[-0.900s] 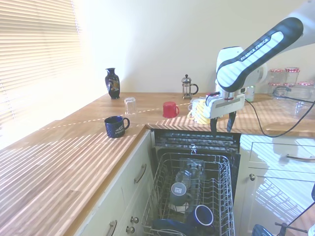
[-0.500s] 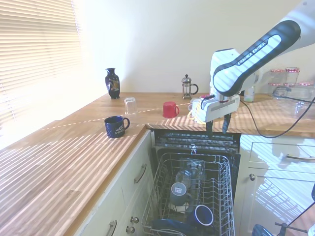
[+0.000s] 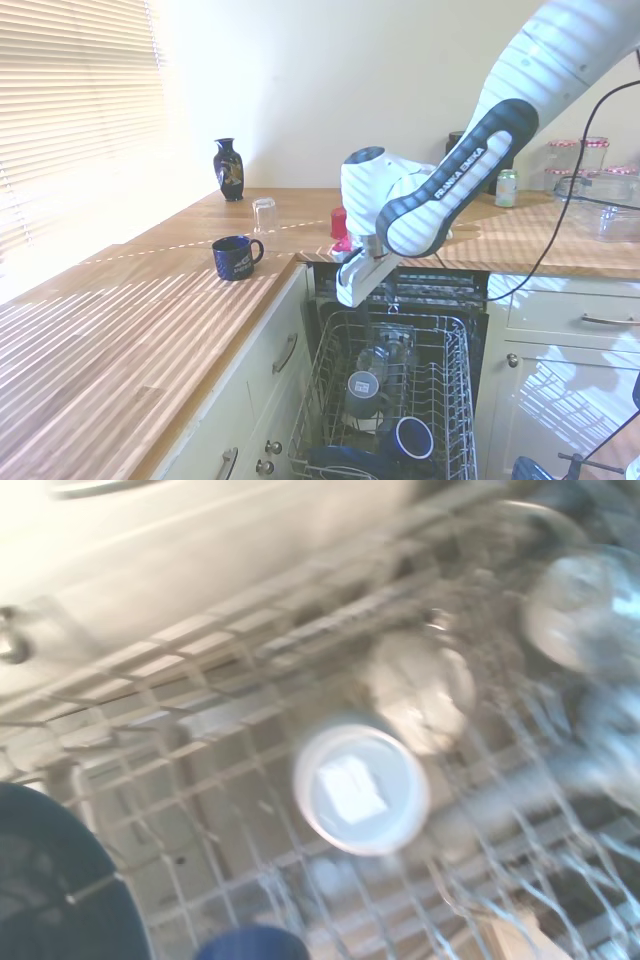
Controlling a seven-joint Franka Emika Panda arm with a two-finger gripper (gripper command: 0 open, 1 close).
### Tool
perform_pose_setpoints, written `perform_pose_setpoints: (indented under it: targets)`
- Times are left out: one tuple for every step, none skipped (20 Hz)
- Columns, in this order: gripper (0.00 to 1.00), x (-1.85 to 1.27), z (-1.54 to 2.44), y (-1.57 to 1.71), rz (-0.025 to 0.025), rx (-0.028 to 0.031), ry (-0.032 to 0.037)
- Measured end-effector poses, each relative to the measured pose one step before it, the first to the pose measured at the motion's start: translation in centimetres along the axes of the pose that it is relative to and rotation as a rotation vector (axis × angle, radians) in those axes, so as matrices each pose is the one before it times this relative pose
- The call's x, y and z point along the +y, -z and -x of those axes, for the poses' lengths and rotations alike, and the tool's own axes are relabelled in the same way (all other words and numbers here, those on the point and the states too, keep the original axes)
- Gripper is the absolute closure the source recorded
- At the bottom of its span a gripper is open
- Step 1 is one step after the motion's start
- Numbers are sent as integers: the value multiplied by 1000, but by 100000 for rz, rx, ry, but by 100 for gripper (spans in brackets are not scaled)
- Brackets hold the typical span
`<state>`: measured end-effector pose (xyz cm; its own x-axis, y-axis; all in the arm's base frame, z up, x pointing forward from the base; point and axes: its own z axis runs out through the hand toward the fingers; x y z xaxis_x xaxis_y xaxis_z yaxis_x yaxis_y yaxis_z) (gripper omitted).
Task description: Take a mug cup out of the rack
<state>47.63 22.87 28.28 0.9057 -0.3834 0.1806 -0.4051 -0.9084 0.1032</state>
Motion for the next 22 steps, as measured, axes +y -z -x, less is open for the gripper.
perform_pose_setpoints:
  targets:
    - [0,-935,-14,-1534,861,-687,2328]
    - [0,-679,-51,-1618,838,-730,1767]
    - [0,-512,-27,-1591,908,-976,1107]
    - [0,-427,68,-1477,989,-817,1106]
    - [0,-348,177,-1382,863,-812,926]
    - [0,-234,314,-1220,509,-580,1000]
    - [0,-132,341,-1086,673,-127,1374]
    - [0,-28,244,-957,797,-93,1047]
    - [0,58,130,-809,777,99,879]
    - [0,169,-22,-746,479,221,576]
    - [0,236,-68,-813,323,79,420]
    - [0,308,-105,-855,126,-23,312]
    - [0,353,-99,-857,189,62,594]
    - [0,355,-111,-867,245,204,922]
    - [0,308,-41,-848,240,17,1253]
    - [0,201,54,-750,131,-226,1368]
    - [0,88,76,-626,127,-211,1764]
    - [0,-20,18,-543,209,63,1527]
    - [0,-90,-13,-444,103,-18,1147]
    - [0,-145,-163,-367,107,136,897]
    - [0,-173,-329,-392,78,166,206]
    - [0,-189,-433,-455,80,110,-306]
